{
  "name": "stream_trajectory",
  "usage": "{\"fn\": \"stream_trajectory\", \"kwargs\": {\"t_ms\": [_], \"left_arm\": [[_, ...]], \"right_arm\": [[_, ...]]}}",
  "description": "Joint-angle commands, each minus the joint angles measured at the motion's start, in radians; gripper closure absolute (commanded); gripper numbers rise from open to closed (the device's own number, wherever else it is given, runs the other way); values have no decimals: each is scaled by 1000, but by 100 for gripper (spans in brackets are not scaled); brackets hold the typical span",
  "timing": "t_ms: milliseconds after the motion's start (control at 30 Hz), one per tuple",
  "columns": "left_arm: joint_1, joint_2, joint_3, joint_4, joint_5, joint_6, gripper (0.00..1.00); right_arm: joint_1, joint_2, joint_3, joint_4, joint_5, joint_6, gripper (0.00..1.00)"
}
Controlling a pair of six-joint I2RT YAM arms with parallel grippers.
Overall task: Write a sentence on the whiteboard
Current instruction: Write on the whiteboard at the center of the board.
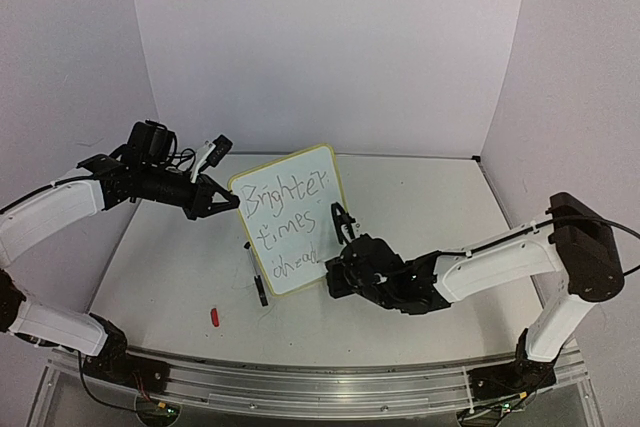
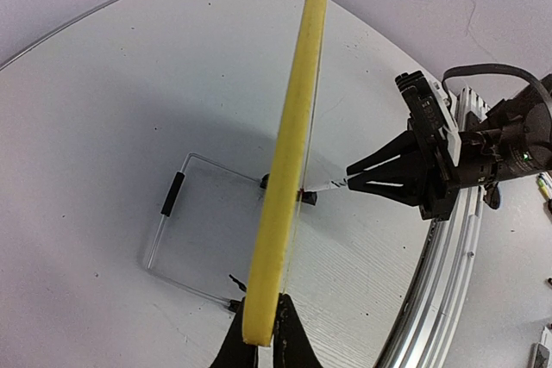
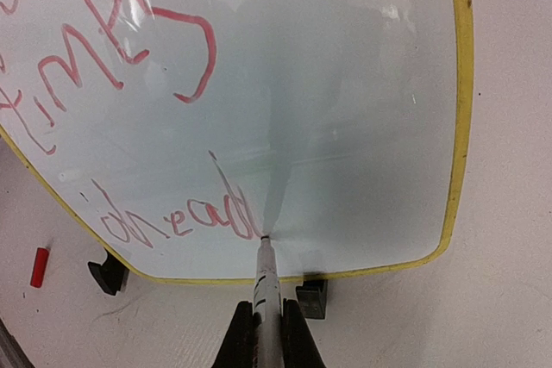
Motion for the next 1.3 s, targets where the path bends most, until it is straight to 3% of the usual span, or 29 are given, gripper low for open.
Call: {"fn": "stream_trajectory", "kwargs": {"t_ms": [0,333,1267], "left_arm": [[-1,7,-20,-57,-79,49,100],[-1,3,-20,-56,-79,50,100],[-1,6,-20,-56,-76,49,100]], "right_arm": [[-9,-15,-12,-15,71,10,100],[-7,-115,-67,18,59,-10,100],[-7,-30,-21,27,94,-4,100]]}}
